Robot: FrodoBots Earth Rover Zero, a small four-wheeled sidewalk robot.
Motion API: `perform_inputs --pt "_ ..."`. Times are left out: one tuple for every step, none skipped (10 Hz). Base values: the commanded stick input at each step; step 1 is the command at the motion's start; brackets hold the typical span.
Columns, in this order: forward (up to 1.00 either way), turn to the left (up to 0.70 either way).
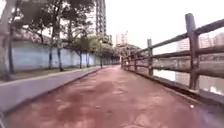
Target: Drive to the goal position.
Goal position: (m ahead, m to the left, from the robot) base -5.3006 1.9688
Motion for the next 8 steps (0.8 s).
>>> perform_inputs --pt "1.0 0.0" --pt "1.0 0.0" --pt "1.0 0.0" --pt "1.0 0.0" --pt "1.0 0.0" --pt "1.0 0.07" --pt "1.0 0.29" --pt "1.0 0.22"
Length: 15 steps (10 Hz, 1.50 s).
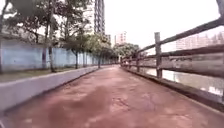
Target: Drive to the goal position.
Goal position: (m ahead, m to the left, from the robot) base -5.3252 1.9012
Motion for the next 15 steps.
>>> perform_inputs --pt "1.0 0.01" --pt "1.0 0.0" --pt "1.0 0.0" --pt "1.0 0.0" --pt "1.0 0.0" --pt "1.0 0.0" --pt "1.0 0.0" --pt "1.0 0.13" --pt "1.0 0.29" --pt "1.0 0.38" --pt "1.0 0.33" --pt "1.0 0.05" --pt "1.0 0.0" --pt "1.0 0.0" --pt "1.0 0.0"
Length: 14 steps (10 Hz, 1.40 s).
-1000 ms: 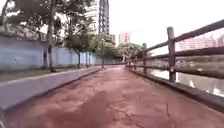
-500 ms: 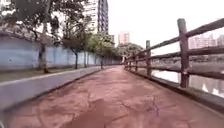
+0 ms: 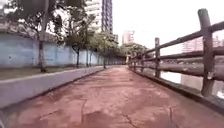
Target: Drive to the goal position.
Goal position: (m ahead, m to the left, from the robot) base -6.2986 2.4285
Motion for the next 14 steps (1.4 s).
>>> perform_inputs --pt "1.0 0.0" --pt "1.0 0.0" --pt "1.0 0.0" --pt "1.0 0.3" --pt "1.0 0.33" --pt "1.0 0.34" --pt "1.0 0.0" --pt "1.0 0.0" --pt "1.0 0.0" --pt "1.0 0.0" --pt "1.0 0.0" --pt "1.0 0.0" --pt "1.0 0.0" --pt "1.0 0.0"
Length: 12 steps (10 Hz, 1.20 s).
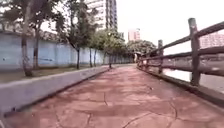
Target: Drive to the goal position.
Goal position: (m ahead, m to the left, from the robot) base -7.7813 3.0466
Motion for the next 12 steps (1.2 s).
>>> perform_inputs --pt "1.0 0.0" --pt "1.0 0.0" --pt "1.0 0.0" --pt "1.0 -0.12" --pt "1.0 -0.25" --pt "1.0 -0.03" --pt "1.0 -0.01" --pt "1.0 0.0" --pt "1.0 0.0" --pt "1.0 0.0" --pt "1.0 0.0" --pt "1.0 0.0"
